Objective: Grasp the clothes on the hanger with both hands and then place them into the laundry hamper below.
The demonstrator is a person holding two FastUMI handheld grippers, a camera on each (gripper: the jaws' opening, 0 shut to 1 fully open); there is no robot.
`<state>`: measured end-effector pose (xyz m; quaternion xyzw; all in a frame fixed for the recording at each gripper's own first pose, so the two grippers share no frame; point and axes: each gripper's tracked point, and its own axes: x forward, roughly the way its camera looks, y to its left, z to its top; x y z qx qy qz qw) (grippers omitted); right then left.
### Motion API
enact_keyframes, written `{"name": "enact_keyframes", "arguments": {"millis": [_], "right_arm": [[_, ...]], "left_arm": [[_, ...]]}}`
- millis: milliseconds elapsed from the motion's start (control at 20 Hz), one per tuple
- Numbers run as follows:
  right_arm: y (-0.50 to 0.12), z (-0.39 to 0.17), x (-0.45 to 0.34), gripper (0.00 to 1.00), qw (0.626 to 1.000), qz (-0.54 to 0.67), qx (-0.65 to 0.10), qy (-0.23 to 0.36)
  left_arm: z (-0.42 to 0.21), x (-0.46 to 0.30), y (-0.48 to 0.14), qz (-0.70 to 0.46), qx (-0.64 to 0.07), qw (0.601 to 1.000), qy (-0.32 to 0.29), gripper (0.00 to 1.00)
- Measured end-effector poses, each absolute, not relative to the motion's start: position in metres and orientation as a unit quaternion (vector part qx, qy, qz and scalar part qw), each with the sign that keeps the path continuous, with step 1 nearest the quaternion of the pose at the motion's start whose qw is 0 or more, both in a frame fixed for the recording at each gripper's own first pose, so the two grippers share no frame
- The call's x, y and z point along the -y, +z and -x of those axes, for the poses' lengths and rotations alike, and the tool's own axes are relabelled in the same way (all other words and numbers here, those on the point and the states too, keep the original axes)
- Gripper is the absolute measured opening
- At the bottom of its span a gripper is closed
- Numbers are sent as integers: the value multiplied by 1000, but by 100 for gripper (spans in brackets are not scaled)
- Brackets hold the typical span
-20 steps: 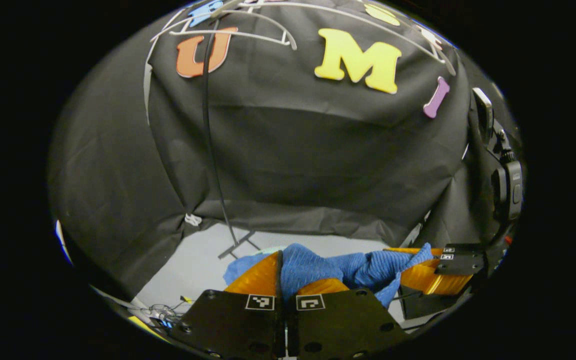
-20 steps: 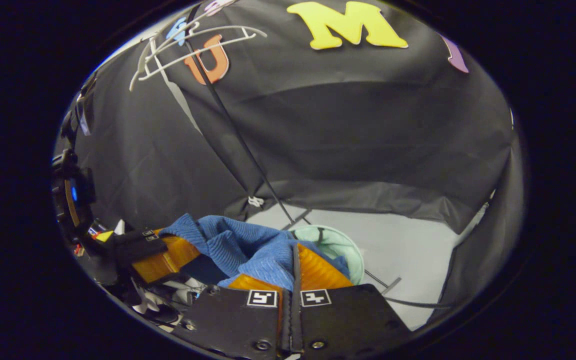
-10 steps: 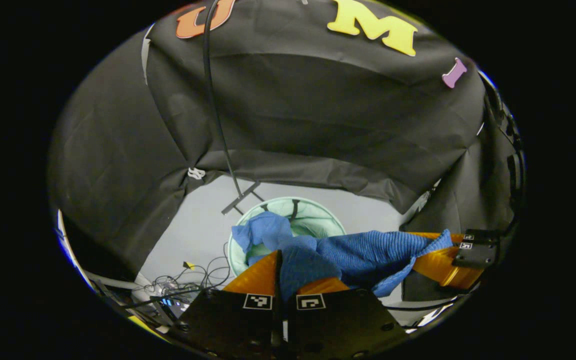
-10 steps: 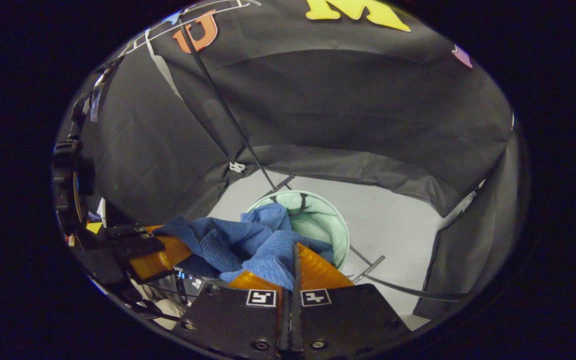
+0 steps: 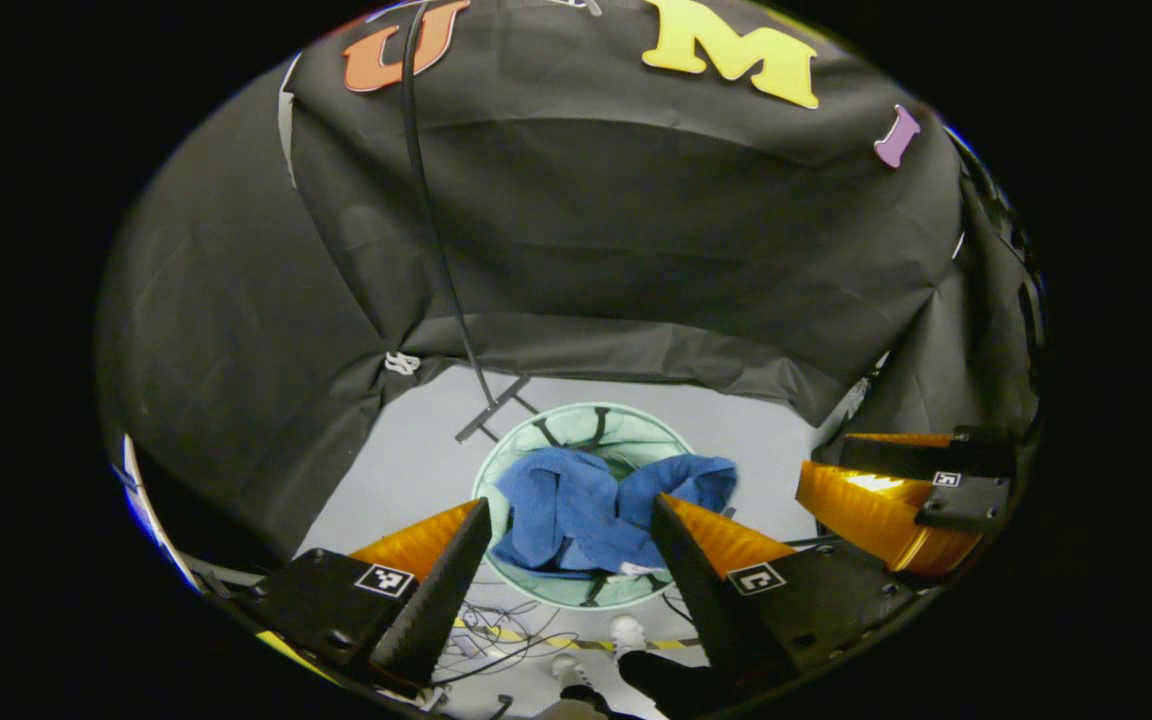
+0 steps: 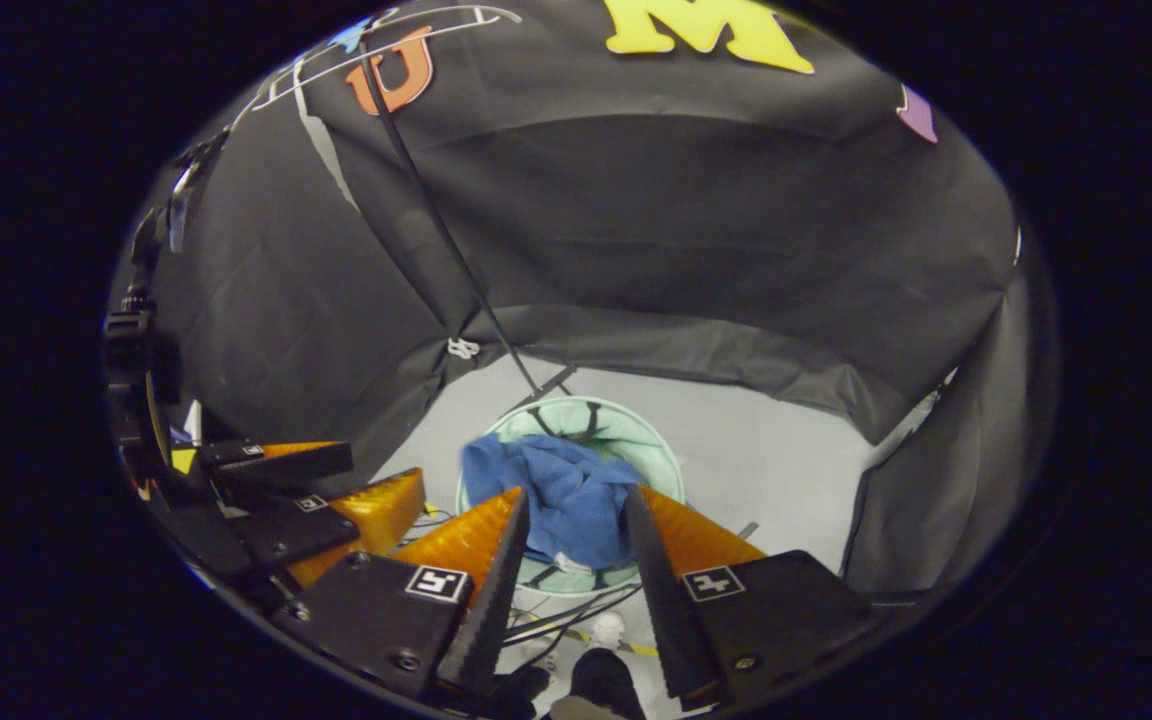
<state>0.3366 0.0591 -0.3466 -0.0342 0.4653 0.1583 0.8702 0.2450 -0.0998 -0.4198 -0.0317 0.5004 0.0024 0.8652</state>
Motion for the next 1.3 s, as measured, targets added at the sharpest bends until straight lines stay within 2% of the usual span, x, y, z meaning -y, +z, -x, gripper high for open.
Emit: {"name": "enact_keyframes", "arguments": {"millis": [50, 200, 250, 300, 500, 550, 600, 750, 800, 1050, 1100, 1300], "right_arm": [[-345, -338, -59, 64, 872, 35, -462, 159], [-343, -336, -58, 66, 873, 35, -460, 158], [-346, -336, -57, 66, 873, 35, -462, 154], [-348, -336, -57, 65, 873, 33, -463, 152], [-346, -334, -55, 66, 873, 31, -464, 145], [-346, -332, -55, 65, 874, 34, -462, 144], [-346, -332, -56, 66, 875, 35, -461, 144], [-339, -332, -56, 66, 880, 32, -453, 142], [-334, -332, -55, 66, 883, 34, -447, 140], [-264, -317, -49, 66, 918, 42, -371, 132], [-243, -313, -47, 66, 927, 43, -351, 128], [-150, -275, -47, 66, 958, 48, -261, 108]], "left_arm": [[-242, 99, -421, 31, -501, 865, 2, 97], [-241, 98, -420, 33, -501, 865, 4, 97], [-240, 97, -420, 34, -500, 865, 7, 100], [-239, 97, -419, 35, -501, 865, 8, 97], [-233, 94, -416, 31, -499, 866, 13, 97], [-233, 93, -416, 28, -498, 866, 13, 100], [-232, 92, -414, 26, -498, 867, 14, 97], [-231, 90, -411, 23, -491, 871, 13, 97], [-231, 89, -408, 21, -485, 874, 13, 100], [-237, 79, -363, 13, -422, 907, 7, 100], [-239, 77, -345, 11, -401, 916, 4, 97], [-238, 70, -247, 10, -306, 952, -10, 97]]}}
